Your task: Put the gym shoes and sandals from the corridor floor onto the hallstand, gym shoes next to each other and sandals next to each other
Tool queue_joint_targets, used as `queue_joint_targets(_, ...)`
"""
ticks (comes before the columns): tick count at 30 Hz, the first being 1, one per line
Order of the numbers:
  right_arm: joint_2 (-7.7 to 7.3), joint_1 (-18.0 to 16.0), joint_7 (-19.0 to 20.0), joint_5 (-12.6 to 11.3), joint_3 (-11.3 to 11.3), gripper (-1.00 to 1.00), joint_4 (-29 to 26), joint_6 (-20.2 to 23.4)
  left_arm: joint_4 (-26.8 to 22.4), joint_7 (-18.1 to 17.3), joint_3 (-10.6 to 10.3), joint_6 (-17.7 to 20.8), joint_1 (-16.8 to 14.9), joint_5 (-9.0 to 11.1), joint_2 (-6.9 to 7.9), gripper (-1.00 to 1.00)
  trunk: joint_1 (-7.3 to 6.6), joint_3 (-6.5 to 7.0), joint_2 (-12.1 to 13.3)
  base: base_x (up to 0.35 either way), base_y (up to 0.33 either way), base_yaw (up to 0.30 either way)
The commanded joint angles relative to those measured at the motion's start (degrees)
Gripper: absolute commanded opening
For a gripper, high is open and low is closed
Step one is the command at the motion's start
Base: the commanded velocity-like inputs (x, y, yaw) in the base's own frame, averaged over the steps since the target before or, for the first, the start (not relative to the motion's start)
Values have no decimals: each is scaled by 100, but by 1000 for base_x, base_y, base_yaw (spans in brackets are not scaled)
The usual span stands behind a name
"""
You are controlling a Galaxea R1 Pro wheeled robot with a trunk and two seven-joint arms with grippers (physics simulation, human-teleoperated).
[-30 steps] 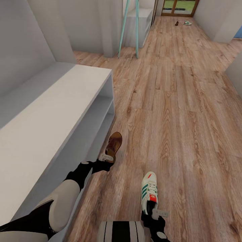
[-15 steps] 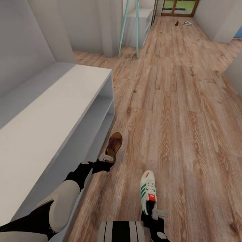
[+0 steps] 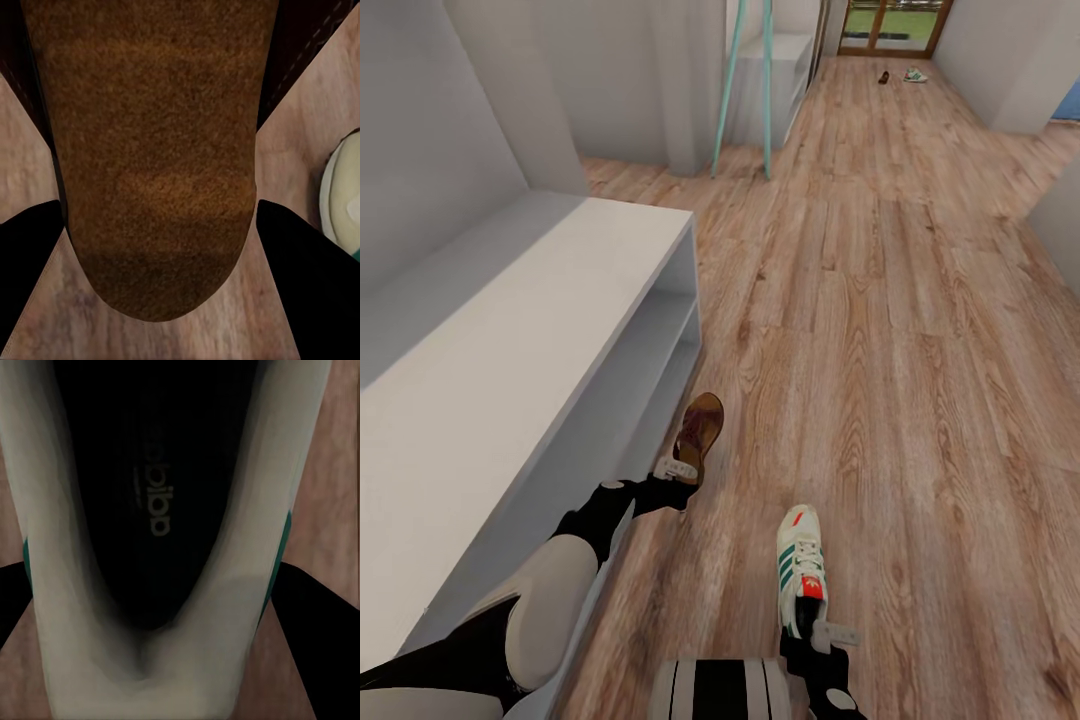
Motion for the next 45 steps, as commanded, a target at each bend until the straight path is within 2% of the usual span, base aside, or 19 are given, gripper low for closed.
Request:
queue_joint_targets(1, 4, -2, -12, 58, -43, -100, 0, -16, -15, -33, 46, 52, 2, -28, -7, -100, -3, 19, 0, 0, 0, 0)
queue_joint_targets(17, 4, -4, -13, 61, -41, -100, -21, -33, -15, -31, 47, 52, 39, -30, 23, -100, -44, 374, 22, 0, 0, 0)
queue_joint_targets(27, 4, -2, -19, 59, -38, -100, -25, -186, -15, -31, 47, 43, 55, -30, 54, -100, -70, 597, 35, 0, 0, -7)
queue_joint_targets(45, 4, -3, -19, 55, -36, -100, -25, -189, -20, -23, 48, 27, 60, -30, 65, -100, -117, 1086, 59, 0, 0, -208)
